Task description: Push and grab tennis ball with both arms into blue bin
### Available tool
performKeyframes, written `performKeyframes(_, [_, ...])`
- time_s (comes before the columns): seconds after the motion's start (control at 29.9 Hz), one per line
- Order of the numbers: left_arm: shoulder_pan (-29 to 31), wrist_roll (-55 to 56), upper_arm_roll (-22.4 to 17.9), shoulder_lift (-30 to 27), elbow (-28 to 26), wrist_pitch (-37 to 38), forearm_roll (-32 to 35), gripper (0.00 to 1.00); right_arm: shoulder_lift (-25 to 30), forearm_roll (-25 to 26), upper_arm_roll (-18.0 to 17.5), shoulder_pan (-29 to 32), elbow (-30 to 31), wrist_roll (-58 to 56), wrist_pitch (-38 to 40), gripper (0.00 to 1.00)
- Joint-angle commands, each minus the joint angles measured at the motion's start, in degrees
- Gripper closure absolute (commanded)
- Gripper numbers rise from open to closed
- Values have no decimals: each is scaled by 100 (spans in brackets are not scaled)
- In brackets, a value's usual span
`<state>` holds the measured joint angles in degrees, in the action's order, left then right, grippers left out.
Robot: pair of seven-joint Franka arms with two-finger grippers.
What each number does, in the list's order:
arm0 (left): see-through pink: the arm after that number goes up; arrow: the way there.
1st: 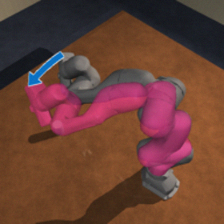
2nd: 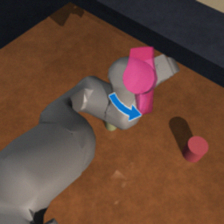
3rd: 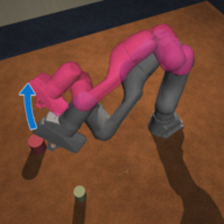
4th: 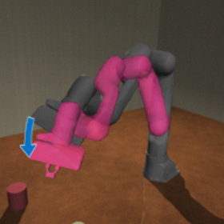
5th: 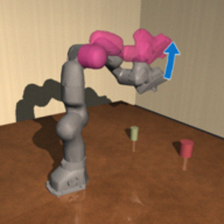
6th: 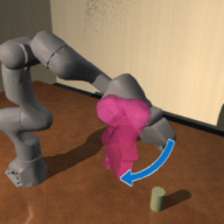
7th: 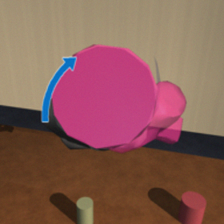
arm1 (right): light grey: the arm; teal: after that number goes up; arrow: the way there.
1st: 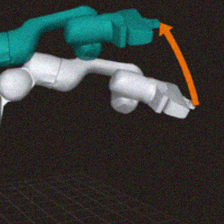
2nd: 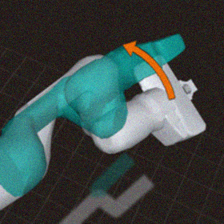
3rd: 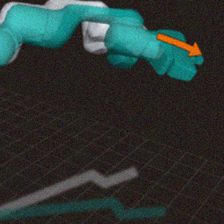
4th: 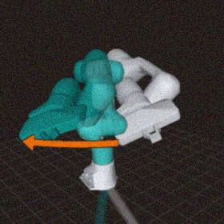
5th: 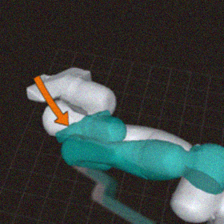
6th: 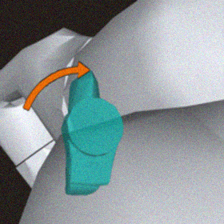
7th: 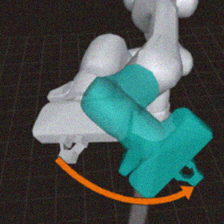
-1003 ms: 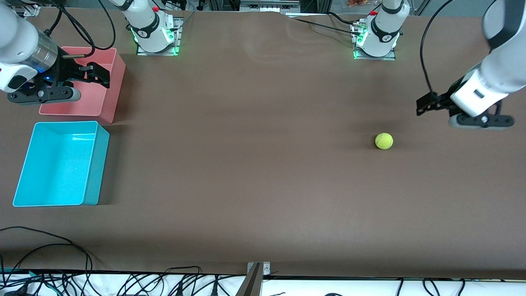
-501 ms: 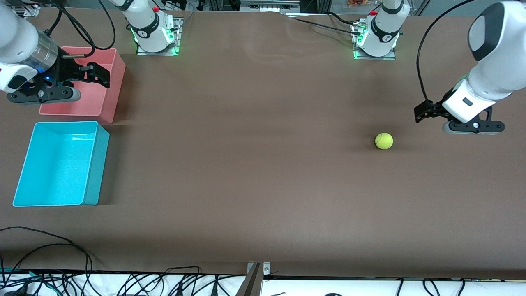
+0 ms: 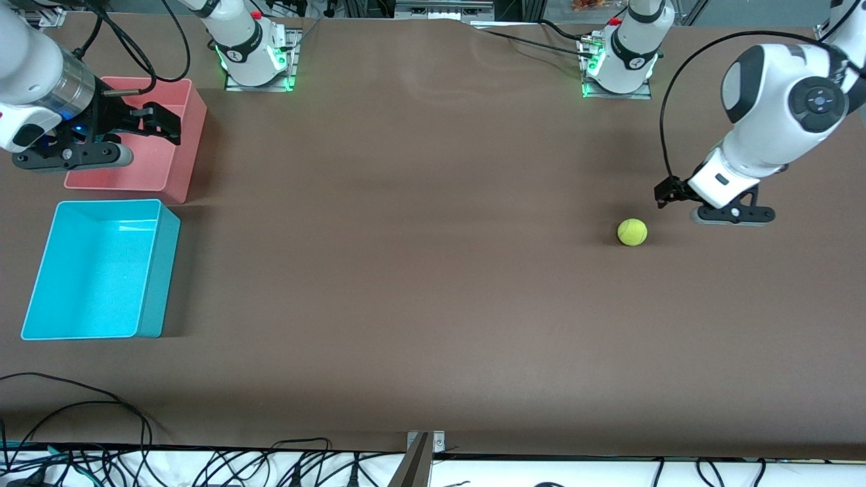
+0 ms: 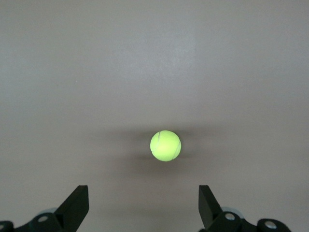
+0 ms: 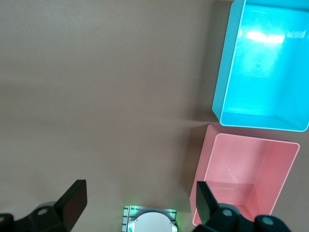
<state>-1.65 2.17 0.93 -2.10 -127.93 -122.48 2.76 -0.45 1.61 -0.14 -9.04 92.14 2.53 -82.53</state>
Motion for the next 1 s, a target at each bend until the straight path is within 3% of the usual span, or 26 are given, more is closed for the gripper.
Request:
performKeyframes(0.0, [50, -32, 4, -317, -653, -478, 155, 0, -25, 59, -4, 17, -135, -59, 131, 0])
performKeyframes(0.5, [208, -2315, 4, -300, -1471, -1251, 146, 3, -25, 59, -3, 26, -135, -77, 131, 0])
performKeyframes(0.7, [226, -3582, 4, -273, -1586, -1516, 146, 59, -25, 67, -3, 26, -135, -77, 131, 0])
performKeyframes(0.8, [296, -3741, -5, -238, -1586, -1516, 155, 79, -25, 59, -3, 26, -135, -77, 131, 0])
performKeyframes(0.97, [305, -3943, -5, -168, -1586, -1516, 251, 97, -34, 67, 32, 26, -135, -86, 131, 0])
